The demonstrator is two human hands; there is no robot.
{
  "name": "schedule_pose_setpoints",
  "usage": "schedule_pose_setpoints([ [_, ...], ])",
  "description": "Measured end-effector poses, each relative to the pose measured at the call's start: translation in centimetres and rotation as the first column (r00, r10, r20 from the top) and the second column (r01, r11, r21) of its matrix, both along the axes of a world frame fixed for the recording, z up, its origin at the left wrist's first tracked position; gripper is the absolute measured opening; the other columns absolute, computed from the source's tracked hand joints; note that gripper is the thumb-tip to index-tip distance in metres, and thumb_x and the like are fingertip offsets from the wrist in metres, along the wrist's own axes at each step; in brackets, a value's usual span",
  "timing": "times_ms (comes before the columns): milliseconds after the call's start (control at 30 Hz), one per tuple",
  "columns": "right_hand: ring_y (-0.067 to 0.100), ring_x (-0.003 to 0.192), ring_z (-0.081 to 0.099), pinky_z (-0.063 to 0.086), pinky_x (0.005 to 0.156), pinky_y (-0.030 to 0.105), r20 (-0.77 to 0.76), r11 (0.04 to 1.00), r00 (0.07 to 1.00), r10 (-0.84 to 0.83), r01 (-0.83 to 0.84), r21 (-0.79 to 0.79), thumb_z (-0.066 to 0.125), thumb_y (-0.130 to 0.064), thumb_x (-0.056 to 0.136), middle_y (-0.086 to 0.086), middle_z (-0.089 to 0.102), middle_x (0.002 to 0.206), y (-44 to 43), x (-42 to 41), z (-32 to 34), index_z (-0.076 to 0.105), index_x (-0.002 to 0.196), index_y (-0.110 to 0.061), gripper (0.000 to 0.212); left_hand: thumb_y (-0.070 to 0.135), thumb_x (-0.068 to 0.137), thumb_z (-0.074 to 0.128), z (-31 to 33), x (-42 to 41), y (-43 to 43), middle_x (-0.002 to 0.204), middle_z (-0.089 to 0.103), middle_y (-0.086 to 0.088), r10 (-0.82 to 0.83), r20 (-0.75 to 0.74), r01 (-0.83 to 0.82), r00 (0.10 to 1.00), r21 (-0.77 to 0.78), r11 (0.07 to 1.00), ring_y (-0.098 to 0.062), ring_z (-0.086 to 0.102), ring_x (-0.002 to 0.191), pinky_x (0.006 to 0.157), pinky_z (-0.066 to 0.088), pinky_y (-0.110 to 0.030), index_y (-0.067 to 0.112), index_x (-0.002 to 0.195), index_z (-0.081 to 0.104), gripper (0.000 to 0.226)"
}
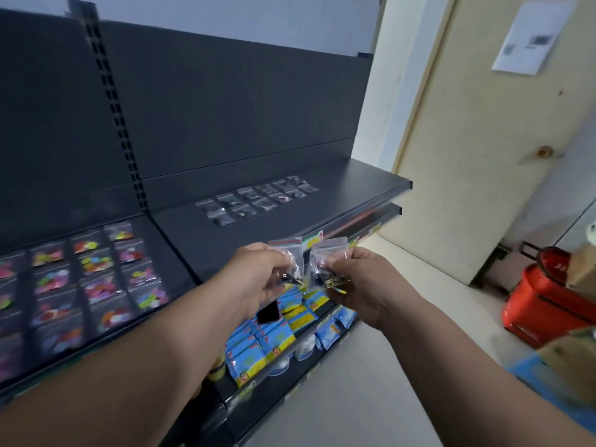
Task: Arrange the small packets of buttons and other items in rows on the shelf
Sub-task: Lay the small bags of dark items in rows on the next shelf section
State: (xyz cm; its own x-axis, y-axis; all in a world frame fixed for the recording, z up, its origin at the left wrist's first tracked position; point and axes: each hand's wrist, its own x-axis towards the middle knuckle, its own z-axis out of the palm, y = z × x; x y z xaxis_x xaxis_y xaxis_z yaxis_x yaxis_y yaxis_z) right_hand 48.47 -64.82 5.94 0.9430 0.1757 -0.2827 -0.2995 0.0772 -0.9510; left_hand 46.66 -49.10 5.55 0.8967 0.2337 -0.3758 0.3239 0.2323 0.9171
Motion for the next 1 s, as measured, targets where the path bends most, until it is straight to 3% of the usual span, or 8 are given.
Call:
schedule_pose_setpoints([
  [133, 0.024, 0.070, 0.060, 0.053, 0.068, 0.036, -0.021, 0.999, 0.999, -0.047, 0.047, -0.001, 0.062, -0.001, 0.086, 0.009, 0.062, 0.072, -0.2, 5.6, -0.4, 0.054, 0.077, -0.012, 0.016, 0.002, 0.087, 0.060, -0.6, 6.0, 0.0, 0.073, 0.061, -0.005, 0.000, 0.009, 0.001, 1.000, -0.046, 0.999, -0.011, 0.053, 0.059, 0.061, 0.048, -0.027, 0.017, 0.077, 0.050, 0.020],
  [267, 0.015, 0.054, 0.059, 0.051, 0.049, 0.025, -0.022, 0.998, 0.998, -0.055, 0.055, -0.012, 0.062, 0.000, 0.086, 0.007, 0.060, 0.067, 1.0, 11.8, -0.2, 0.054, 0.074, -0.011, 0.018, -0.001, 0.087, 0.059, -0.8, 11.7, 1.1, 0.073, 0.060, -0.006, 0.026, 0.028, -0.024, 0.999, -0.070, 0.997, -0.013, 0.054, 0.060, 0.056, 0.046, -0.026, 0.015, 0.079, 0.051, 0.019],
  [400, 0.015, 0.054, 0.057, 0.050, 0.049, 0.024, -0.009, 1.000, 1.000, -0.006, 0.006, -0.003, 0.060, 0.000, 0.087, 0.007, 0.059, 0.067, 2.8, 17.3, -0.2, 0.055, 0.075, -0.011, 0.017, -0.003, 0.087, 0.057, -0.4, 16.3, 2.8, 0.082, 0.063, -0.011, 0.056, 0.023, -0.054, 0.998, -0.066, 0.996, -0.016, 0.057, 0.064, 0.059, 0.047, -0.027, 0.011, 0.093, 0.053, 0.015],
  [533, 0.015, 0.055, 0.056, 0.049, 0.049, 0.024, 0.000, 0.998, 0.999, 0.048, -0.048, -0.032, 0.059, -0.002, 0.088, 0.007, 0.059, 0.068, 4.5, 21.2, -0.7, 0.055, 0.078, -0.011, 0.014, -0.001, 0.090, 0.053, -0.4, 19.0, 4.6, 0.080, 0.062, -0.007, 0.105, 0.027, -0.104, 0.994, -0.029, 0.994, -0.015, 0.058, 0.066, 0.064, 0.050, -0.028, 0.010, 0.089, 0.054, 0.012],
  [733, 0.015, 0.054, 0.055, 0.049, 0.050, 0.025, -0.002, 0.975, 0.976, 0.217, -0.217, -0.041, 0.059, -0.002, 0.088, 0.007, 0.058, 0.067, 7.8, 26.6, -1.3, 0.053, 0.076, -0.012, 0.016, -0.002, 0.088, 0.058, -1.4, 21.2, 7.2, 0.080, 0.063, -0.006, 0.186, 0.007, -0.186, 0.983, 0.069, 0.980, -0.014, 0.059, 0.067, 0.064, 0.051, -0.028, 0.013, 0.081, 0.054, 0.017],
  [900, 0.018, 0.055, 0.056, 0.048, 0.050, 0.028, -0.028, 0.910, 0.914, 0.404, -0.405, -0.088, 0.058, -0.002, 0.088, 0.011, 0.061, 0.073, 10.7, 30.8, -2.5, 0.055, 0.082, -0.011, 0.011, -0.006, 0.082, 0.059, -2.4, 21.8, 7.8, 0.071, 0.061, -0.008, 0.376, -0.038, -0.360, 0.926, 0.218, 0.907, -0.014, 0.052, 0.055, 0.047, 0.049, -0.022, 0.010, 0.084, 0.056, 0.017],
  [967, 0.020, 0.059, 0.055, 0.047, 0.051, 0.029, -0.042, 0.869, 0.876, 0.481, -0.483, -0.109, 0.059, -0.002, 0.087, 0.010, 0.063, 0.076, 11.4, 32.1, -3.0, 0.056, 0.082, -0.011, 0.011, -0.009, 0.077, 0.058, -3.1, 21.7, 7.8, 0.068, 0.061, -0.010, 0.477, -0.046, -0.443, 0.878, 0.300, 0.845, -0.020, 0.054, 0.056, 0.048, 0.053, -0.029, 0.009, 0.081, 0.059, 0.019],
  [1000, 0.019, 0.059, 0.055, 0.046, 0.050, 0.028, -0.047, 0.847, 0.855, 0.517, -0.518, -0.115, 0.060, -0.003, 0.087, 0.009, 0.063, 0.075, 11.7, 32.6, -3.2, 0.056, 0.081, -0.012, 0.012, -0.009, 0.075, 0.059, -3.4, 21.5, 7.7, 0.072, 0.063, -0.013, 0.518, -0.063, -0.472, 0.853, 0.329, 0.818, -0.024, 0.057, 0.061, 0.057, 0.057, -0.038, 0.010, 0.080, 0.061, 0.019],
])
